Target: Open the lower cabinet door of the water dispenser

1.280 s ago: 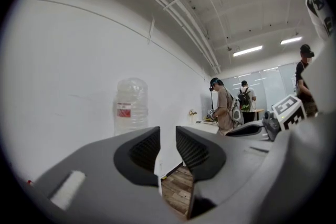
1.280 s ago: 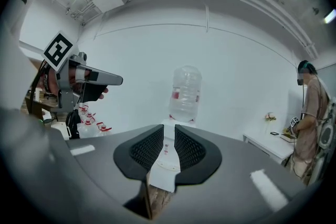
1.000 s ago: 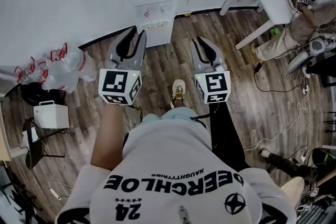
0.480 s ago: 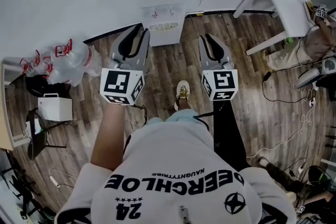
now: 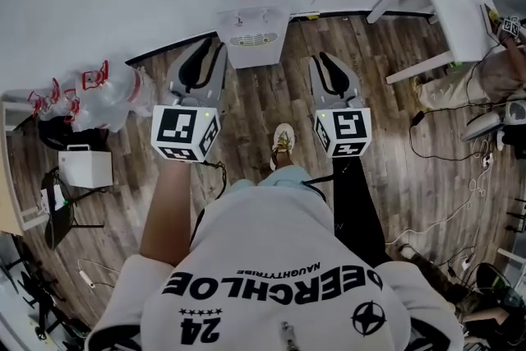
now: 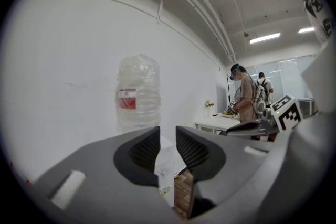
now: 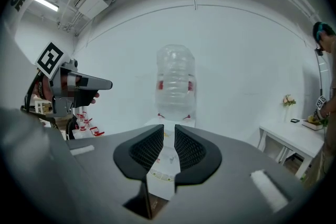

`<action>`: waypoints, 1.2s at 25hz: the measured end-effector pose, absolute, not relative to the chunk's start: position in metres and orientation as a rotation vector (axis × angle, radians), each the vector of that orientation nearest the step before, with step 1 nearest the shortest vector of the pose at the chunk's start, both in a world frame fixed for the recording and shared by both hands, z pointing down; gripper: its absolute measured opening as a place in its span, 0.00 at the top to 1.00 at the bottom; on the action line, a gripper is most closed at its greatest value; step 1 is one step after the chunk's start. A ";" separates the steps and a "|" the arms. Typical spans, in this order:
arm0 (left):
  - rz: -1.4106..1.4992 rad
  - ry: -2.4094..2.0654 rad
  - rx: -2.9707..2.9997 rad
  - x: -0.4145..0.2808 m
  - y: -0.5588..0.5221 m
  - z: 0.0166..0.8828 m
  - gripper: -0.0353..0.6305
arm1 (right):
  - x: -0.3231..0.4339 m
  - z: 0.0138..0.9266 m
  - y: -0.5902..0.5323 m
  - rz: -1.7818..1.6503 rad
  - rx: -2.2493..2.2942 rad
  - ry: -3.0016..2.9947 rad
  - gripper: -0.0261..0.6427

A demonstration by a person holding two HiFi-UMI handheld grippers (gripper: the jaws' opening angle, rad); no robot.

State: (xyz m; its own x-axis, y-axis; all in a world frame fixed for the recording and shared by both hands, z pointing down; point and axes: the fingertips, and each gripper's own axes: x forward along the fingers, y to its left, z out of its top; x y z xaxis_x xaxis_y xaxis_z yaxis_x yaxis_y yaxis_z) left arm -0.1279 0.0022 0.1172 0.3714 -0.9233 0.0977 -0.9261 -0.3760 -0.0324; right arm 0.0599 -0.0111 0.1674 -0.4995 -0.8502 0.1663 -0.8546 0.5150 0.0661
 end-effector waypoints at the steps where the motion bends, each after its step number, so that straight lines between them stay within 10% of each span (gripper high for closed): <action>1: 0.151 -1.745 2.576 -0.125 -0.007 0.115 0.80 | 0.063 0.164 -0.020 0.034 1.463 -2.581 0.89; 30: 0.147 -1.890 2.520 -0.079 -0.156 0.090 0.80 | 0.099 0.141 -0.186 -0.008 1.324 -2.707 0.89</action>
